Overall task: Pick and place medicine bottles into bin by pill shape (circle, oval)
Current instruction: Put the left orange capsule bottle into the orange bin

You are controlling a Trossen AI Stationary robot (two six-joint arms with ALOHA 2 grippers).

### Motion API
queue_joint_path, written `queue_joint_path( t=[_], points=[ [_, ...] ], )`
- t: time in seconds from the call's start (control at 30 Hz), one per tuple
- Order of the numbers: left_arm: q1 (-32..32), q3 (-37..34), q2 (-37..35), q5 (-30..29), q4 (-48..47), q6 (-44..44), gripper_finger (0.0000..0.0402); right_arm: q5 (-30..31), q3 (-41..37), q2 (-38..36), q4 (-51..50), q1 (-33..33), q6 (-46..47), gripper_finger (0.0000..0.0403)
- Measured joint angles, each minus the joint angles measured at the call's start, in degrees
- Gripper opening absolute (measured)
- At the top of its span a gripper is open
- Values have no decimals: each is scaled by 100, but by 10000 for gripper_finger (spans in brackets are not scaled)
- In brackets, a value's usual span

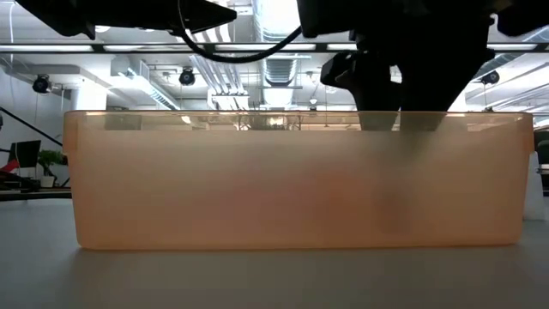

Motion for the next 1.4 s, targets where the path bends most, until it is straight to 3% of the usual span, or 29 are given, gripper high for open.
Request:
queue_joint_path(
  t=[0.33,0.57,0.67,0.97,1.3,1.4],
  points=[
    [4,0,0,2,-2,-3,157,119,4,-552,-132,15,497,210],
    [2,0,0,1,-30,-95,157,1348,-150,-1215,281,246,329,210],
    [2,0,0,2,-31,-162,157,1532,-650,-1672,1171,282,33,210],
    [-16,0,0,2,-168,-430,157,1533,-3096,-3195,4684,114,-1216,197],
    [-15,-37,0,4,-364,-1328,157,1472,-5240,-4584,7237,-245,-2001,189],
    [-15,-44,0,4,-537,-1668,157,1065,-5805,-4848,7998,-499,-2109,188]
  ],
)
